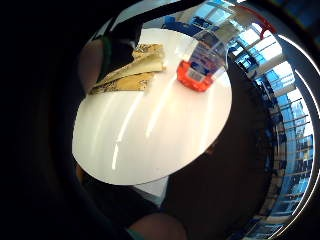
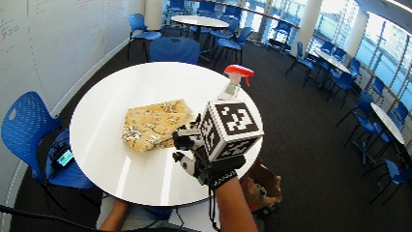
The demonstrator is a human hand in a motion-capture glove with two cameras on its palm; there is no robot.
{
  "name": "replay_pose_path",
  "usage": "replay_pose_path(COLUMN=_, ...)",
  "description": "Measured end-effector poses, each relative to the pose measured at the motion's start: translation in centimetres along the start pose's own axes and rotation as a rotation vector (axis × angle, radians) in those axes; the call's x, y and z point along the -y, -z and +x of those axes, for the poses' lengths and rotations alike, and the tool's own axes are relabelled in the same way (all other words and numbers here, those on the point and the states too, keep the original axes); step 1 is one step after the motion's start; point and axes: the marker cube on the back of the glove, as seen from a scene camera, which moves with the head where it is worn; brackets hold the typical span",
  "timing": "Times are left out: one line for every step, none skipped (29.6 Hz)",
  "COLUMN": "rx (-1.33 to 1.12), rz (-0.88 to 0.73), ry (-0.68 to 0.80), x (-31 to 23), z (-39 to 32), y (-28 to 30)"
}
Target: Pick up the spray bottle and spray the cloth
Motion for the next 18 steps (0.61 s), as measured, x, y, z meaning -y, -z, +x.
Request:
replay_pose_path(rx=0.009, rz=0.021, ry=-0.007, x=0.1, z=0.1, y=0.1)
replay_pose_path(rx=0.022, rz=0.043, ry=-0.015, x=0.1, z=0.1, y=0.1)
replay_pose_path(rx=0.037, rz=0.066, ry=-0.022, x=0.2, z=0.2, y=0.2)
replay_pose_path(rx=0.053, rz=0.088, ry=-0.03, x=0.3, z=0.4, y=0.2)
replay_pose_path(rx=0.07, rz=0.11, ry=-0.04, x=0.5, z=0.5, y=0.3)
replay_pose_path(rx=0.086, rz=0.135, ry=-0.053, x=0.7, z=0.6, y=0.3)
replay_pose_path(rx=0.102, rz=0.162, ry=-0.071, x=0.8, z=0.8, y=0.4)
replay_pose_path(rx=0.117, rz=0.192, ry=-0.094, x=1.0, z=1.1, y=0.5)
replay_pose_path(rx=0.134, rz=0.222, ry=-0.12, x=1.2, z=1.3, y=0.5)
replay_pose_path(rx=0.153, rz=0.249, ry=-0.148, x=1.5, z=1.7, y=0.5)
replay_pose_path(rx=0.174, rz=0.271, ry=-0.176, x=1.7, z=2.0, y=0.5)
replay_pose_path(rx=0.196, rz=0.289, ry=-0.202, x=1.9, z=2.4, y=0.5)
replay_pose_path(rx=0.216, rz=0.304, ry=-0.228, x=2.1, z=2.8, y=0.5)
replay_pose_path(rx=0.234, rz=0.318, ry=-0.253, x=2.3, z=3.2, y=0.5)
replay_pose_path(rx=0.249, rz=0.334, ry=-0.278, x=2.4, z=3.6, y=0.4)
replay_pose_path(rx=0.261, rz=0.354, ry=-0.305, x=2.6, z=4.0, y=0.4)
replay_pose_path(rx=0.272, rz=0.379, ry=-0.332, x=2.8, z=4.4, y=0.5)
replay_pose_path(rx=0.283, rz=0.407, ry=-0.358, x=3.0, z=4.8, y=0.5)
